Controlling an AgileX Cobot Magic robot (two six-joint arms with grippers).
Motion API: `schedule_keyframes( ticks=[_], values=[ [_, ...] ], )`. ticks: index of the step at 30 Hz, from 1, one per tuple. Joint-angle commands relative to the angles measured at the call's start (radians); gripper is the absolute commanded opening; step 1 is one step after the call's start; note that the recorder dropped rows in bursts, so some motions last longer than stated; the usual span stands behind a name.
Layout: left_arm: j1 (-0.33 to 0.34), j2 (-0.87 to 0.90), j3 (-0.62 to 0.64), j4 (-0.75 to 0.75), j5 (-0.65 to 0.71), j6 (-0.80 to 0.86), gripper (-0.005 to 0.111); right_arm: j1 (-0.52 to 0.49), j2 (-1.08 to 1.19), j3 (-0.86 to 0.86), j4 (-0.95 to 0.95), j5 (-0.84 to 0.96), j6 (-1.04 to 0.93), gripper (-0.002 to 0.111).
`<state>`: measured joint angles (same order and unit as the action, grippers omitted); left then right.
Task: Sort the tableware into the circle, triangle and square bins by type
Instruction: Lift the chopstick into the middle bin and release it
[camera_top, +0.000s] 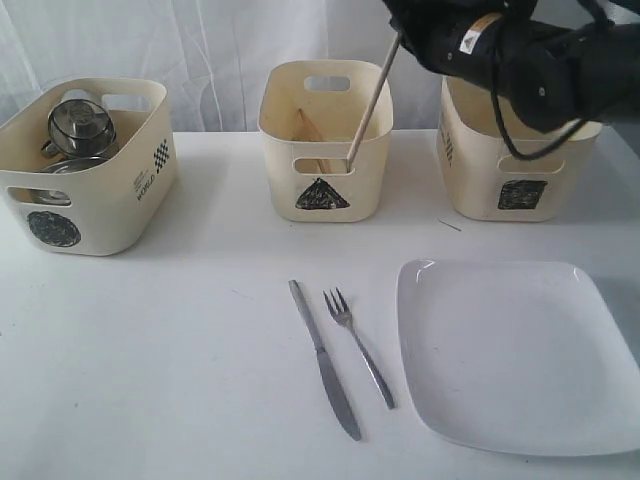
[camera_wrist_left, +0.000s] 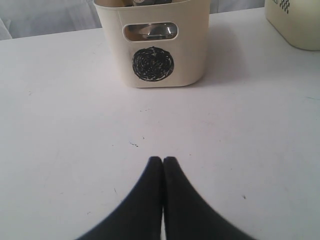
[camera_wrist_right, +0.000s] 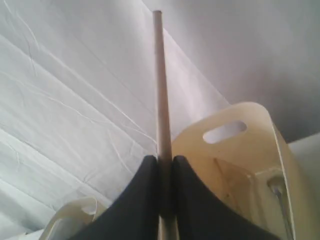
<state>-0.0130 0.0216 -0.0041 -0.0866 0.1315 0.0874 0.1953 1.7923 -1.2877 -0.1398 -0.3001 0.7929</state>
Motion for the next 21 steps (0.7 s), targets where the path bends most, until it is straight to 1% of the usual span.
schedule_keyframes(
  ticks=[1,3,4,6,8,9,10,11,12,13,14,15,16,17,18,19,20,21],
  values=[
    [0.000,-0.009,0.004,-0.009,0.001,-0.002,0.000,-0.012,0.132,-0.192,-0.006,-0.017,0.002,0.000],
    [0.000,-0.009,0.004,-0.009,0.001,-0.002,0.000,-0.012,0.204,-0.273,-0.006,-0.017,0.002,0.000],
    [0.000,-0.009,0.004,-0.009,0.001,-0.002,0.000,-0.012,0.278,-0.362,-0.006,-0.013,0.002,0.000],
    [0.000,-0.009,0.004,-0.009,0.001,-0.002,0.000,-0.012,0.344,-0.450,-0.008,-0.005,-0.006,0.000],
    [0.000,-0.009,0.004,-0.009,0.001,-0.002,0.000,-0.012,0.411,-0.529,-0.011,0.017,-0.015,0.000],
    [0.000,-0.009,0.004,-0.009,0.001,-0.002,0.000,-0.008,0.476,-0.607,-0.016,0.051,-0.041,0.001],
    [0.000,-0.009,0.004,-0.009,0.001,-0.002,0.000,-0.006,0.505,-0.634,-0.018,0.066,-0.060,0.003],
    [0.000,-0.009,0.004,-0.009,0.001,-0.002,0.000,-0.002,0.549,-0.688,-0.030,0.078,-0.075,0.011],
    [0.000,-0.009,0.004,-0.009,0.001,-0.002,0.000,0.003,0.561,-0.704,-0.045,0.086,-0.075,0.015],
    [0.000,-0.009,0.004,-0.009,0.001,-0.002,0.000,0.004,0.575,-0.730,-0.080,0.107,-0.075,0.023],
    [0.000,-0.009,0.004,-0.009,0.001,-0.002,0.000,0.007,0.577,-0.730,-0.095,0.125,-0.075,0.026],
    [0.000,-0.009,0.004,-0.009,0.001,-0.002,0.000,0.013,0.569,-0.730,-0.108,0.169,-0.075,0.026],
    [0.000,-0.009,0.004,-0.009,0.001,-0.002,0.000,0.019,0.547,-0.730,-0.150,0.280,-0.077,0.026],
    [0.000,-0.009,0.004,-0.009,0.001,-0.002,0.000,0.030,0.532,-0.726,-0.184,0.349,-0.098,0.025],
    [0.000,-0.009,0.004,-0.009,0.001,-0.002,0.000,0.046,0.494,-0.699,-0.190,0.452,-0.198,0.025],
    [0.000,-0.009,0.004,-0.009,0.001,-0.002,0.000,0.060,0.452,-0.663,-0.149,0.527,-0.338,0.024],
    [0.000,-0.009,0.004,-0.009,0.001,-0.002,0.000,0.077,0.401,-0.605,-0.043,0.602,-0.548,0.023],
    [0.000,-0.009,0.004,-0.009,0.001,-0.002,0.000,0.091,0.362,-0.553,0.081,0.672,-0.711,0.023]
  ],
)
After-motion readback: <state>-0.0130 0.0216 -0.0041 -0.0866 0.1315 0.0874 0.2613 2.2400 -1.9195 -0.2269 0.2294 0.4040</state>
